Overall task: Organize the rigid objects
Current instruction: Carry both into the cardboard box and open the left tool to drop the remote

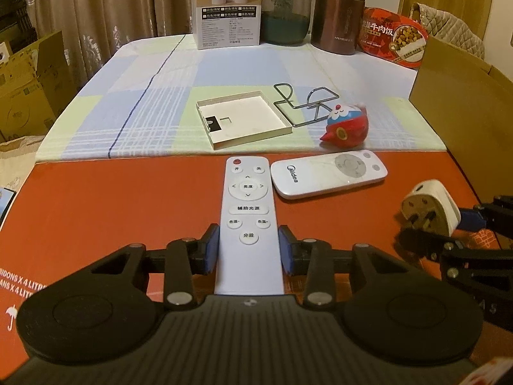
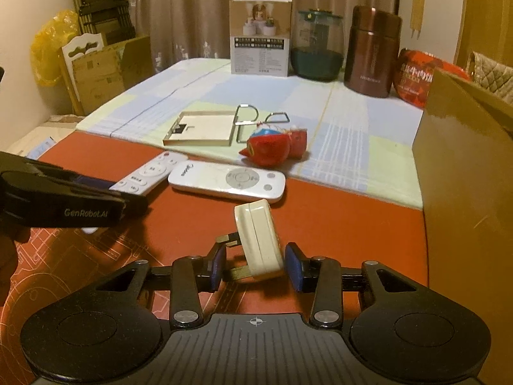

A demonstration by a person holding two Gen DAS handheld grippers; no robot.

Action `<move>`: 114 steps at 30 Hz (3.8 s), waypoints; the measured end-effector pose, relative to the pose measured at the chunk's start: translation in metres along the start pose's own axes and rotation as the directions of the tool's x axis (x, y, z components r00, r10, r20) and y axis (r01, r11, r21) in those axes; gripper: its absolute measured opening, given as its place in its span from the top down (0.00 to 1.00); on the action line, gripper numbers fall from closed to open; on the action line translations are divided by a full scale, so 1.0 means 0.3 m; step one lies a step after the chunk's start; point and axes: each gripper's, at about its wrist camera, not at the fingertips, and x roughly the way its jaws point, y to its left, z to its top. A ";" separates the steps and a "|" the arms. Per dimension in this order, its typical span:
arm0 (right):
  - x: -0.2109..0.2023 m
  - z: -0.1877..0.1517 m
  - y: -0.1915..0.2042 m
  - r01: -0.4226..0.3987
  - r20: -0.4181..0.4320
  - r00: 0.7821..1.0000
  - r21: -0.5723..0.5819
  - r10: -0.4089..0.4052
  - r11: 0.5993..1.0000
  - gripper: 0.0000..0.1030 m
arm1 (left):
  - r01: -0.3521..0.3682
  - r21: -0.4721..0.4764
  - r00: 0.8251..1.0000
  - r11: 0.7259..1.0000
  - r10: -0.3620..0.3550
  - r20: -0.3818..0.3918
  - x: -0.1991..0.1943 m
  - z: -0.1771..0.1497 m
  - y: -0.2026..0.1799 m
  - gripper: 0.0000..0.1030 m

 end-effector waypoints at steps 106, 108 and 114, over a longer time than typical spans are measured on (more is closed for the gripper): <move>-0.775 -0.027 -0.719 0.284 0.108 0.936 0.329 -0.335 0.900 0.64 | 0.312 0.203 0.942 0.928 -0.329 0.057 -0.372 0.235 -0.940 0.68; -0.774 -0.028 -0.721 0.285 0.107 0.936 0.330 -0.335 0.900 0.64 | 0.312 0.201 0.943 0.929 -0.328 0.054 -0.364 0.238 -0.941 0.68; -0.776 -0.031 -0.721 0.284 0.105 0.936 0.334 -0.335 0.899 0.64 | 0.291 0.202 0.948 0.935 -0.311 0.072 -0.365 0.236 -0.929 0.67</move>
